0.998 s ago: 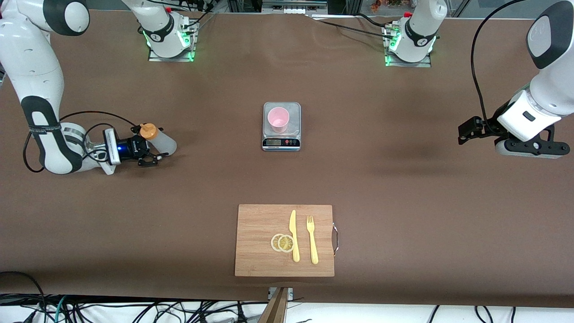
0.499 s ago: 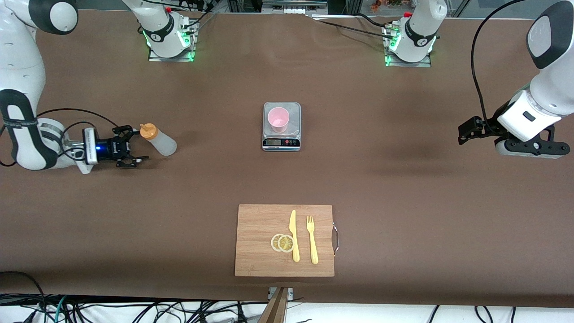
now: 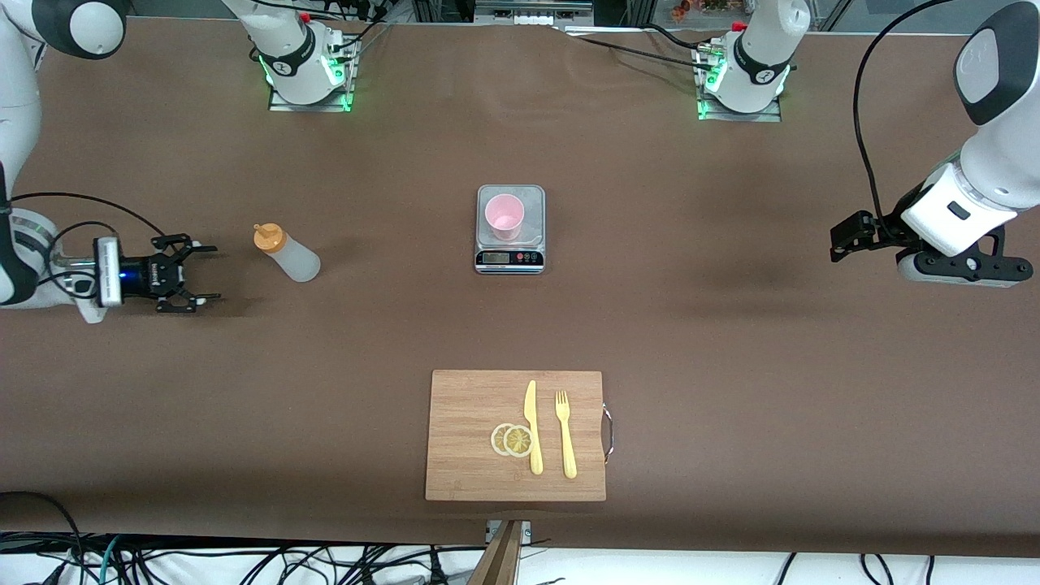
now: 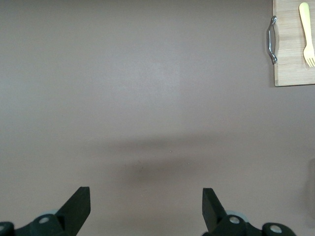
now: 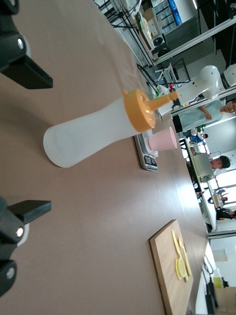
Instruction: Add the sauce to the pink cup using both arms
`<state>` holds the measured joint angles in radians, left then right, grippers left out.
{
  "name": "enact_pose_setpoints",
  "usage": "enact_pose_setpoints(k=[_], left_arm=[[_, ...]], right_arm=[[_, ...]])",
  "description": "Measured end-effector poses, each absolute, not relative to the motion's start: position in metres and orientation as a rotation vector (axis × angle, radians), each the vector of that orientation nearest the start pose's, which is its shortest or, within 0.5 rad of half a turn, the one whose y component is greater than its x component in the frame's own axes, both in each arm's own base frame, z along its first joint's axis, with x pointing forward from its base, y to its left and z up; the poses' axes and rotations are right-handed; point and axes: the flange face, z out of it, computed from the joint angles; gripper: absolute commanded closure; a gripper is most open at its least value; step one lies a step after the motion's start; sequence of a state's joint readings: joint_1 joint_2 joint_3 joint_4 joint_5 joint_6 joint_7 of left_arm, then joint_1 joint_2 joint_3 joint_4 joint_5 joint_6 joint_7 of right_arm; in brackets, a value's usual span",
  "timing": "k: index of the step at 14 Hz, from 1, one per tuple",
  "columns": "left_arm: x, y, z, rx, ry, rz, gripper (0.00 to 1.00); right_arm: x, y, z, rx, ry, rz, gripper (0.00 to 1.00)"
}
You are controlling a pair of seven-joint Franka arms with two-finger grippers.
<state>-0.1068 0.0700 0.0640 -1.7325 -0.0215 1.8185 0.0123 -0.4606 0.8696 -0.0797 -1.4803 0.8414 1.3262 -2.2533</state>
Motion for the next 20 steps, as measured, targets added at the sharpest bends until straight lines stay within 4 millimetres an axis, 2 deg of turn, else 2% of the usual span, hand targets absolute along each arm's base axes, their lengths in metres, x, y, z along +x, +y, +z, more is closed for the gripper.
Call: enact_pose_setpoints(k=[3, 6, 11, 14, 20], left_arm=[[0.586, -0.028, 0.529, -3.157, 0.079, -0.025, 0.0], [0.586, -0.028, 0.529, -3.157, 0.079, -0.025, 0.0], [0.586, -0.028, 0.529, -3.157, 0.079, -0.025, 0.0], [0.586, -0.028, 0.529, -3.157, 0.079, -0.024, 0.0], [0.586, -0.028, 0.529, -3.157, 0.079, -0.024, 0.0]], right_arm=[[0.601, -0.234, 0.194, -1.595, -1.23, -0.584, 0.0], [0.627, -0.224, 0.224, -1.676, -1.171, -0.505, 0.0], [0.664, -0.183, 0.267, -1.77, -1.088, -0.378, 0.0], [0.68, -0.15, 0.291, -1.838, -1.028, -0.272, 0.0], [0.693, -0.104, 0.359, -2.053, -0.923, -0.052, 0.0]])
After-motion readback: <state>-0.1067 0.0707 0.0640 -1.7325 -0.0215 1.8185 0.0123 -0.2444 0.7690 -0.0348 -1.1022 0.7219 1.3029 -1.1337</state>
